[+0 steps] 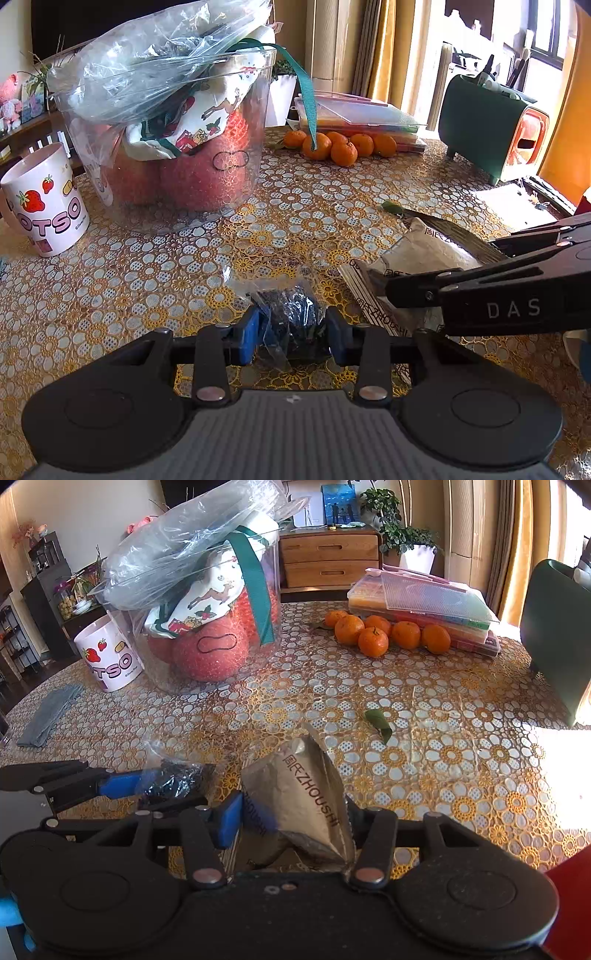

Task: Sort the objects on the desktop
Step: 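Grasp the black bag with the left tool while the right tool grasps the silver ZHOUSHI packet, then carry the black bag and silver packet with both tools over the red box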

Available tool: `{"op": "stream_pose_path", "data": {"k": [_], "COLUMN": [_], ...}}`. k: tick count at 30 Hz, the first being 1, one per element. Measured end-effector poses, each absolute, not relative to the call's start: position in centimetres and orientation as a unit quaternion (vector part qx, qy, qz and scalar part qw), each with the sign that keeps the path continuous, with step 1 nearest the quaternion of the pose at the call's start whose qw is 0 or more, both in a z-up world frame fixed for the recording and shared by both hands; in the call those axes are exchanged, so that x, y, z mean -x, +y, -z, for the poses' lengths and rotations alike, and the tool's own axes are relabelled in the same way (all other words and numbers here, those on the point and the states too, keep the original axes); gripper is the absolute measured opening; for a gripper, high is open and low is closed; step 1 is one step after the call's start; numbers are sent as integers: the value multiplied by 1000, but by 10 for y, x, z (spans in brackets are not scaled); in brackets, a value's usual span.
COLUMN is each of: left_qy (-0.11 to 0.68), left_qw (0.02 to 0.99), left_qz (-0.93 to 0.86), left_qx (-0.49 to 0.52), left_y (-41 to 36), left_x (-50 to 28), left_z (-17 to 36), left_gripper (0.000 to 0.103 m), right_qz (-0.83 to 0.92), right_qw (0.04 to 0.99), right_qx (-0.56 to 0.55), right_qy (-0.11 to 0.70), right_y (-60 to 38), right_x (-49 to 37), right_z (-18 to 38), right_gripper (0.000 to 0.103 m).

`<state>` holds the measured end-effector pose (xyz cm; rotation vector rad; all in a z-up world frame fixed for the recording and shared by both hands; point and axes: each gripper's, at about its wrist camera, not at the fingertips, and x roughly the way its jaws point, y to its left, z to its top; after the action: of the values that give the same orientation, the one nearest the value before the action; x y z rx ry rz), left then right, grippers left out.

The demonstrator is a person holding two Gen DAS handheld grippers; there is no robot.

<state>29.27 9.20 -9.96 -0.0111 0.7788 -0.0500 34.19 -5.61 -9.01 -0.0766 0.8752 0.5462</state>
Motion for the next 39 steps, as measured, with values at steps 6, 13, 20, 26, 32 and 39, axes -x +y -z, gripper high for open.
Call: {"op": "stream_pose_path", "data": {"k": [6, 13, 20, 26, 32, 39], "left_qy": [383, 391, 388, 386, 383, 379], "left_qw": [924, 920, 921, 921, 922, 922], "left_qz": [26, 31, 43, 48, 55, 78], "left_qx": [6, 19, 17, 19, 20, 13], "left_y": [89, 81, 65, 54, 40, 13], "left_x": [-278, -254, -223, -197, -169, -141], "left_z": [90, 77, 58, 40, 23, 4], "left_gripper": [37, 36, 36, 36, 36, 36], "right_qz": [-257, -260, -258, -254, -257, -263], "right_qw": [869, 867, 868, 868, 873, 876], "right_qx": [26, 19, 11, -8, -20, -28], "right_qy": [422, 425, 424, 426, 415, 402], "right_y": [-68, -84, -99, -118, -137, -163], "right_x": [-326, -299, -268, -241, -211, -179], "right_z": [85, 74, 57, 44, 26, 9], "right_gripper": [49, 49, 49, 49, 49, 49]}}
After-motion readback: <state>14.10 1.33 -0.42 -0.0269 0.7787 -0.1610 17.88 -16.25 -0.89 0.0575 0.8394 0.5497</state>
